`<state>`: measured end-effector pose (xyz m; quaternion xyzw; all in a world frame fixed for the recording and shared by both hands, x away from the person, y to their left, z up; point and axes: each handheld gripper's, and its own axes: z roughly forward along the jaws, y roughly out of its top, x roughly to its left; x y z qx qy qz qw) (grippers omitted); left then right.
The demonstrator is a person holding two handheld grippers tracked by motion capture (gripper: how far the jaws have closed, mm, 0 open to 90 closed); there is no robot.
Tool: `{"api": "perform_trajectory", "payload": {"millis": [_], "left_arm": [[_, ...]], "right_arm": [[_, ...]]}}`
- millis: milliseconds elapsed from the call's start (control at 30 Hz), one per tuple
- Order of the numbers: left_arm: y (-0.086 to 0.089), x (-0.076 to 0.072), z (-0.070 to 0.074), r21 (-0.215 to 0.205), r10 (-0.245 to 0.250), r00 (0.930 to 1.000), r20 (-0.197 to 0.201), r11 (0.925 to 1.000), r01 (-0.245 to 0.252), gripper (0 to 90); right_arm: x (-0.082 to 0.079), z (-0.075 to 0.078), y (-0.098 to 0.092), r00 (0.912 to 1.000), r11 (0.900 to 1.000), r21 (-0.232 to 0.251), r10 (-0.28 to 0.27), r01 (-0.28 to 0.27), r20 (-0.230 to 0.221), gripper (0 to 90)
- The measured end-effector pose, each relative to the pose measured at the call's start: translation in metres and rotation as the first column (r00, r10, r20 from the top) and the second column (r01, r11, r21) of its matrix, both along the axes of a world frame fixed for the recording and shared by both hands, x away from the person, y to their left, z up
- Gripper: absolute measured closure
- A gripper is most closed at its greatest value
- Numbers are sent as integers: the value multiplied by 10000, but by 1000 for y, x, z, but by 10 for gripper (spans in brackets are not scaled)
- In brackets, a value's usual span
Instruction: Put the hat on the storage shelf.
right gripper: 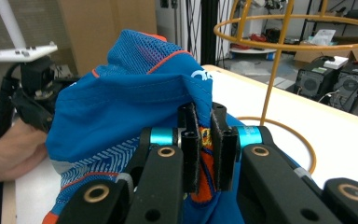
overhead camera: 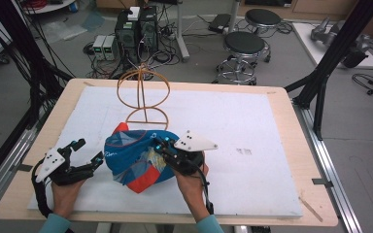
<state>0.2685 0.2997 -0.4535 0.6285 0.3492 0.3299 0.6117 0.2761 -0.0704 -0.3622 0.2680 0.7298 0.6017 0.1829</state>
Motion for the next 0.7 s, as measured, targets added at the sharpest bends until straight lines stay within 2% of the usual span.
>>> {"api": "perform_trajectory", "payload": {"millis": [133, 200, 267, 333, 400, 467, 700], "left_arm": [[0, 0, 0, -11, 3, 10000, 0, 10000, -3, 158], [0, 0, 0, -5, 5, 10000, -6, 10000, -5, 158], [0, 0, 0, -2, 6, 10000, -7, 10000, -6, 158], [0, 0, 0, -59, 14, 10000, 11, 10000, -14, 158], [0, 0, 0, -8, 7, 10000, 11, 10000, -7, 158], [0, 0, 0, -22, 8, 10000, 9, 10000, -7, 158], [0, 0, 0, -29, 11, 10000, 13, 10000, -11, 158]], "right_arm": [[1, 3, -1, 10000, 9999, 146, -61, 61, 11, 847], [3, 12, -2, 9998, 9996, 238, -133, 128, 175, 847], [3, 14, -2, 9997, 9994, 297, -174, 170, 141, 847], [6, 26, -1, 9991, 9989, 398, -263, 250, 340, 847], [7, 30, -2, 9989, 9986, 461, -263, 245, 383, 847], [11, 42, -3, 9981, 9969, 706, -374, 339, 485, 847], [23, 65, -6, 9958, 9909, 1190, -699, 624, 597, 847]]}}
